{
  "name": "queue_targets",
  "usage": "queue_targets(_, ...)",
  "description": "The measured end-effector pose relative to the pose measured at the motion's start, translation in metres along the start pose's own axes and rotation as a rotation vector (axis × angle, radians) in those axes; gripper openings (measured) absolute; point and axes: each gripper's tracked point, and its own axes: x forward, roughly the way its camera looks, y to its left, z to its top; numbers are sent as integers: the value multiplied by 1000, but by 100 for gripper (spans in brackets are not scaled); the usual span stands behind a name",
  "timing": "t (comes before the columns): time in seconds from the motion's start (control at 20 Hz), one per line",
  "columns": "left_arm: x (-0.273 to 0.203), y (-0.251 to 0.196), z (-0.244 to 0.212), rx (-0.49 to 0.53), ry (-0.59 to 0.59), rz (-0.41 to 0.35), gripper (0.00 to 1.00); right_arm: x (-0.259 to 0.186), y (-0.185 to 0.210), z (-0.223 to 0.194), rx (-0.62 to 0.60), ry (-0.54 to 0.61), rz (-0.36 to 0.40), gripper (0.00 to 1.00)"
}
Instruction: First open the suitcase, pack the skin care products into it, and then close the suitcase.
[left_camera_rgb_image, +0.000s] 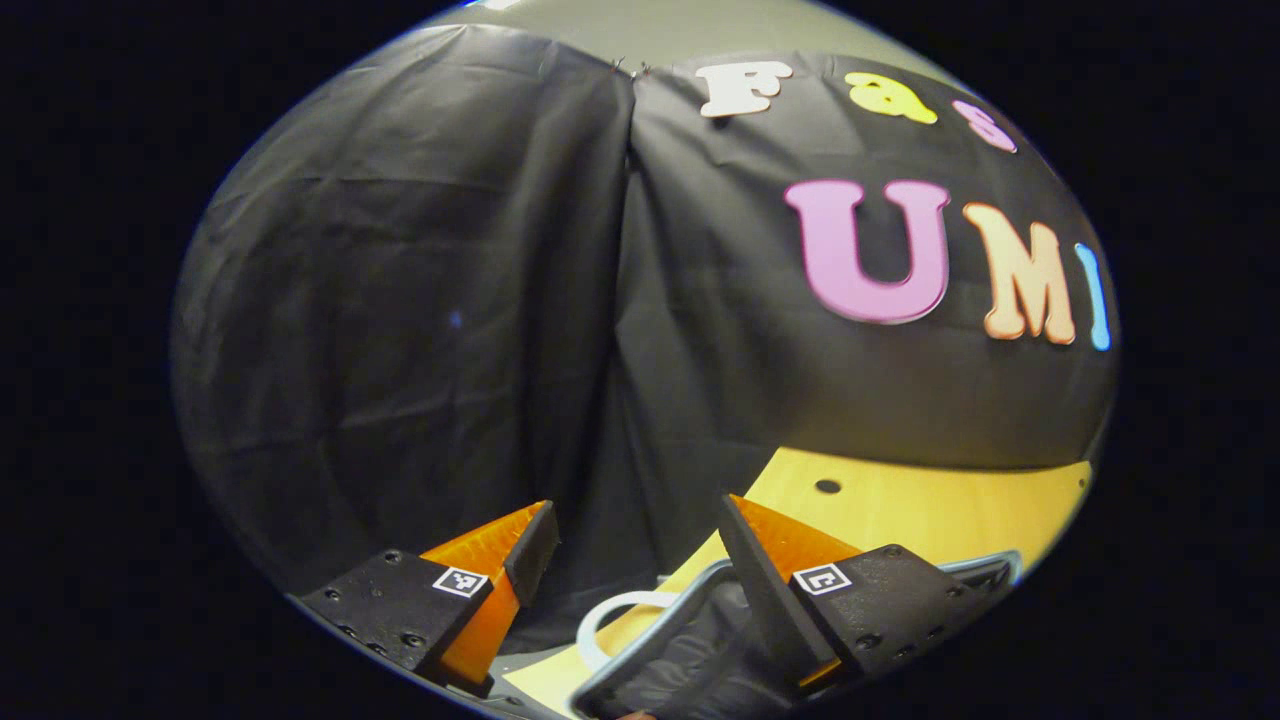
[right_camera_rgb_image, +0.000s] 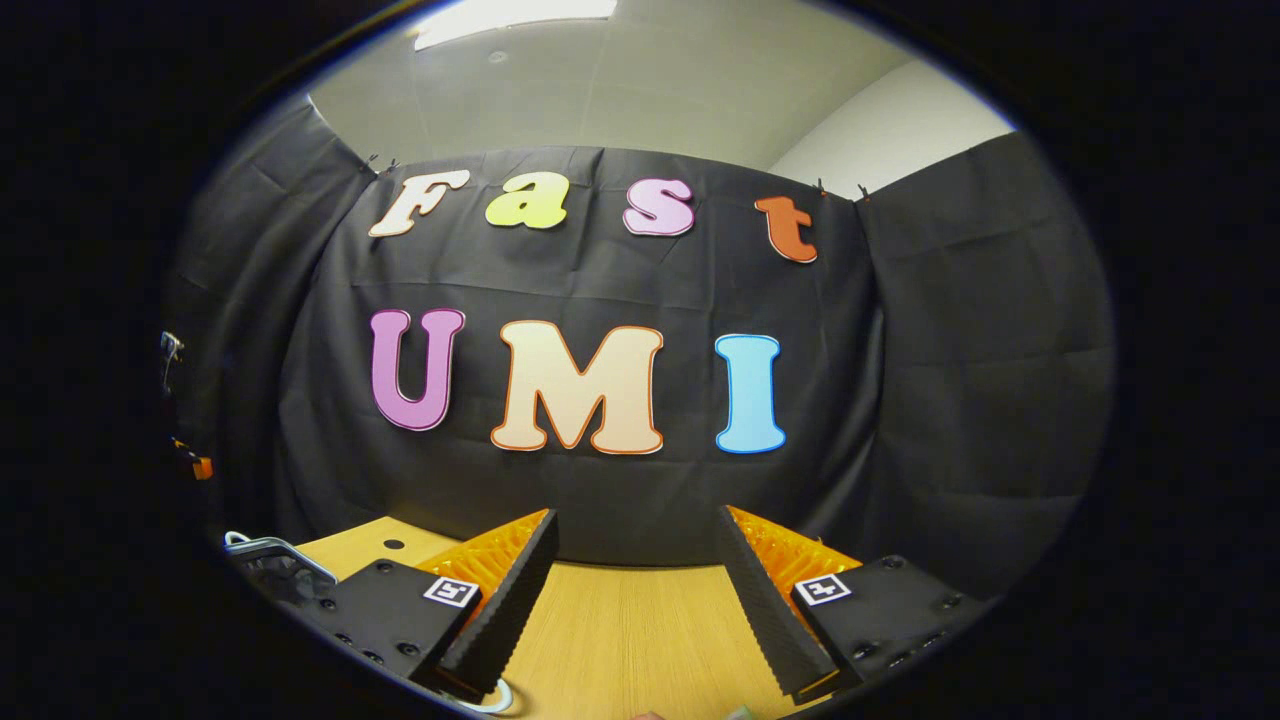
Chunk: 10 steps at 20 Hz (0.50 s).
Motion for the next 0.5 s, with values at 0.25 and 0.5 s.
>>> queue_targets(0.25, -69, -86, 59, 12, -140, -100, 95, 2, -38, -1, -4, -19, 41, 99)
queue_targets(0.5, -119, -193, 66, 22, -180, -261, 94, -12, -78, -24, 6, 1, 74, 98)
